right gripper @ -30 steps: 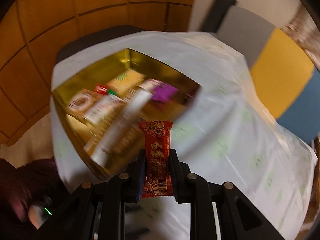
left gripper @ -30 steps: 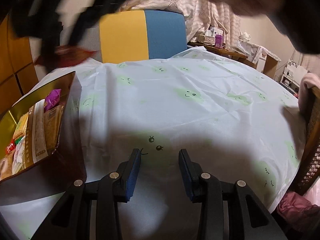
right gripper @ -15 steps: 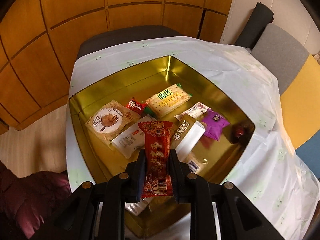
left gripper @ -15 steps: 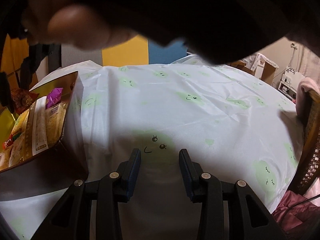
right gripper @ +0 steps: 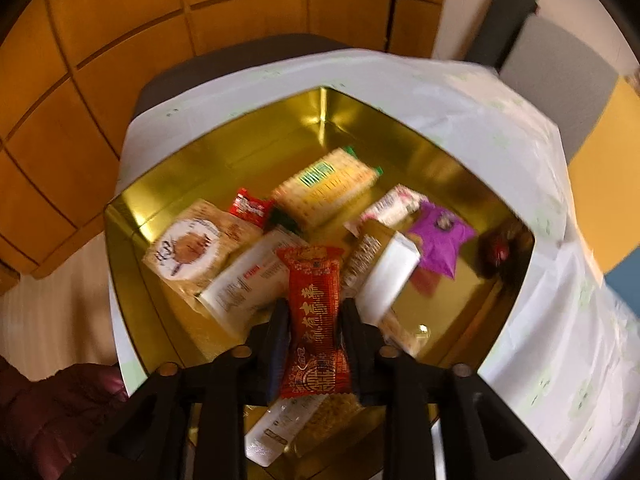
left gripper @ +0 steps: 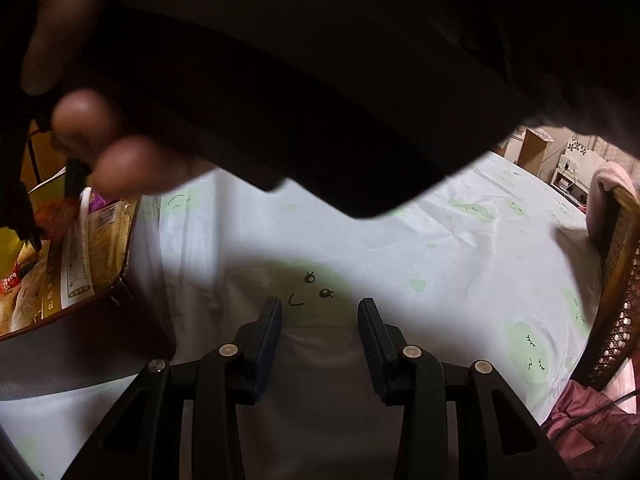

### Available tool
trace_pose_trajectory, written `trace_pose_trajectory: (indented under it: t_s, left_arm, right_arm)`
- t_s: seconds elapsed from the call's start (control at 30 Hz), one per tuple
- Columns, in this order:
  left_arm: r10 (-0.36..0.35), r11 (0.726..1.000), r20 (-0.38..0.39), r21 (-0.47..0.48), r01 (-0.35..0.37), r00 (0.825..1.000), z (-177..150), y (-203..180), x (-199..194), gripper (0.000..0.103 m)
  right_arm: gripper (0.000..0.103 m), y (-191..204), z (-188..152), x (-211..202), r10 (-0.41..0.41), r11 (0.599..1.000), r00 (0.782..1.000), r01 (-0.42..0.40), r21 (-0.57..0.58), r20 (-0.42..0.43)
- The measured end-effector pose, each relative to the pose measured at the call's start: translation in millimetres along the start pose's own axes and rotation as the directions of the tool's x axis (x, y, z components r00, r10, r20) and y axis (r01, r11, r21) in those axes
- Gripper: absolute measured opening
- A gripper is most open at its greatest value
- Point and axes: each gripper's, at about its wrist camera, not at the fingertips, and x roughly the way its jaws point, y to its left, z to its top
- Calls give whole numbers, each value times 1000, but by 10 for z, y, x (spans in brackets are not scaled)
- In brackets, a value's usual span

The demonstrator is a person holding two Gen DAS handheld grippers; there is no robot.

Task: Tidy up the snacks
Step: 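Carry the red candy bar into the gold tin and open the right tool, then withdraw the right tool from the tin back over the table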

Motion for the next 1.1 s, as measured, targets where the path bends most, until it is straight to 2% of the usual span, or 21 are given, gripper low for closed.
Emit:
trace_pose_trajectory:
  t_s: [0.23,0.5,0.67,0.9,1.0,1.1]
  left_arm:
    - [15,1000,2,14,-15,1000,-7,-29,3,41]
    - [36,999,-8,23,-35,999,-13,-83,-12,41]
    - [49,999,-28,-12,-49,998,17,-25,-40,40]
    - [87,995,-39,-38,-89,995,86,38,-106,40]
    - [99,994,-28,-38,-100,995,136,-20,-236,40]
    - [116,992,-23,-38,-117,993,190,-76,-374,40]
  right_arm:
    - [38,-93,-107,-66,27,999,1000,-27,27,-2]
    - [38,-87,-259,-202,3,999,1000,-3,46,12]
    - [38,-165,-443,-418,-24,996,998,19,81,56]
    - [38,-413,-886,-865,-103,974,986,73,216,132]
    - [38,-506,-1122,-1013,-157,951,975,107,289,155]
    - [38,-602,-1344,-1130,-225,913,958,143,382,179]
